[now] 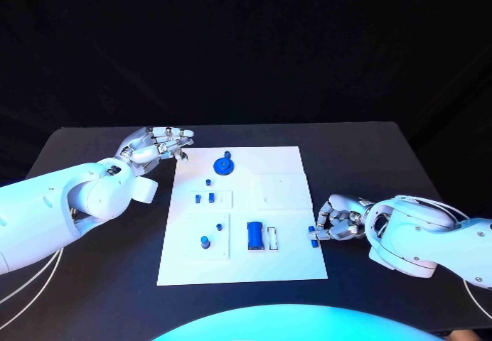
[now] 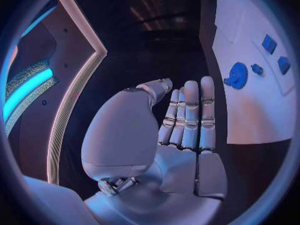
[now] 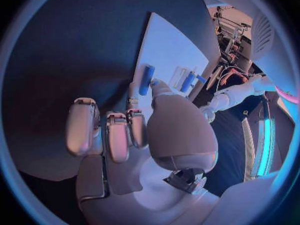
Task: Assemble the parts on the task board
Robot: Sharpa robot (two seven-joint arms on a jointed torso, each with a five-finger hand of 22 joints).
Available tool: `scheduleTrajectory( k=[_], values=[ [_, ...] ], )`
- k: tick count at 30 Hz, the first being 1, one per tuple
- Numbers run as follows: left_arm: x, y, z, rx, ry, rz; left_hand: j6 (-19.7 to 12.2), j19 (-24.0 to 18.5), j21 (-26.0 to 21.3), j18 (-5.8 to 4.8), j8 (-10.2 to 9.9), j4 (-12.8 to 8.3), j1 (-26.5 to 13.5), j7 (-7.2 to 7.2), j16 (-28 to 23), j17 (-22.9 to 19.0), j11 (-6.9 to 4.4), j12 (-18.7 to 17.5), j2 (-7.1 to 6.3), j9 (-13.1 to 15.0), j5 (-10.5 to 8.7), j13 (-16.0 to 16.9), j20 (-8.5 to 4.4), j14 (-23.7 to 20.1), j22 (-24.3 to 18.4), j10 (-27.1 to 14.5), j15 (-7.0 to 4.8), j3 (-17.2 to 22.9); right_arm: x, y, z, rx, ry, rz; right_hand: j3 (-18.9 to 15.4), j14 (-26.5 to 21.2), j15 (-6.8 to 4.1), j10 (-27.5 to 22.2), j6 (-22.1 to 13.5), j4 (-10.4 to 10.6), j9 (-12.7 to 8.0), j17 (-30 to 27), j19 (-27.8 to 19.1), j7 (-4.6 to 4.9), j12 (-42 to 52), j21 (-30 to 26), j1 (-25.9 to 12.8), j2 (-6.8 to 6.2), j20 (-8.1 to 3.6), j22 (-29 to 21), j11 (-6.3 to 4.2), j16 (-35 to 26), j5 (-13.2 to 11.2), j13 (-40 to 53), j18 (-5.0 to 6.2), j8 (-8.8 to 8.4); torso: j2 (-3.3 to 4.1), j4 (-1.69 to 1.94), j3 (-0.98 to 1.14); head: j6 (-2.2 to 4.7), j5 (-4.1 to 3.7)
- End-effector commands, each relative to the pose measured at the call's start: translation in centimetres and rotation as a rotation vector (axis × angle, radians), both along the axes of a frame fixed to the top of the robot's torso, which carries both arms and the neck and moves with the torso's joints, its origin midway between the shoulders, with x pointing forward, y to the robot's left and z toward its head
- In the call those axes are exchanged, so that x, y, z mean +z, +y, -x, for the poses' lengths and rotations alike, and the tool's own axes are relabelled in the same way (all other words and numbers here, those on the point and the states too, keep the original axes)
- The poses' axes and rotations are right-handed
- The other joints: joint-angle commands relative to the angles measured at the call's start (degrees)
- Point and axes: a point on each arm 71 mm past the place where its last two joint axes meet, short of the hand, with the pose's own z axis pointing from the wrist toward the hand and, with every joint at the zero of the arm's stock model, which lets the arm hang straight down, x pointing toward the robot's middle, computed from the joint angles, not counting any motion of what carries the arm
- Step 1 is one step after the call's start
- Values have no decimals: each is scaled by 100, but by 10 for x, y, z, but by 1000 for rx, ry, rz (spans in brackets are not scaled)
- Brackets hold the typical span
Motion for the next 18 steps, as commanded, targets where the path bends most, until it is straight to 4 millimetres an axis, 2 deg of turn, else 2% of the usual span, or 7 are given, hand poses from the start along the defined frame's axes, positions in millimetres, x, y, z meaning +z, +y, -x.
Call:
scheduleTrajectory(
  k=[1,5,12,18],
  values=[
    [1,-2,1,-12,-4,13,-8,-35,-20,81,25,40,-43,15,-15,-8,0,0,2,-9,-25,-6,17,-32,-6,-17,-11,2,-6,4,2,55,28,48,76,503,-3,91,34,-6,-31,1033,42,-27,-5,9,62,-63,6,841,-21,27,-26,681,-79,-53,1,3,4,-1,9],
    [1,-1,1,-10,-4,12,-8,-35,-20,81,25,40,-43,15,-15,-8,0,0,2,-9,-25,-6,17,-32,-6,-17,-11,2,-11,9,3,81,32,62,165,503,-15,88,48,-12,-42,1032,40,-36,-21,-2,238,-135,-7,845,-32,26,-25,676,-79,-87,5,0,5,-7,17],
    [1,0,1,-8,-4,12,-8,-35,-20,81,25,40,-43,15,-15,-8,0,0,2,-9,-25,-6,17,-32,-6,-17,-11,2,-17,15,4,116,27,90,530,495,-26,68,92,-34,-75,1000,33,-43,-67,-45,822,-327,-22,851,-41,11,-18,663,-75,-178,0,-1,1,-19,24],
    [1,1,1,-8,-4,11,-8,-35,-20,81,25,40,-43,15,-15,-8,0,0,2,-9,-25,-6,17,-32,-6,-17,-11,2,-18,16,3,126,21,102,1206,494,-35,55,176,-53,-111,996,36,-39,-97,-67,1279,-490,-38,866,-43,5,-8,667,-73,-262,-2,-3,5,-14,30]
  ],
)
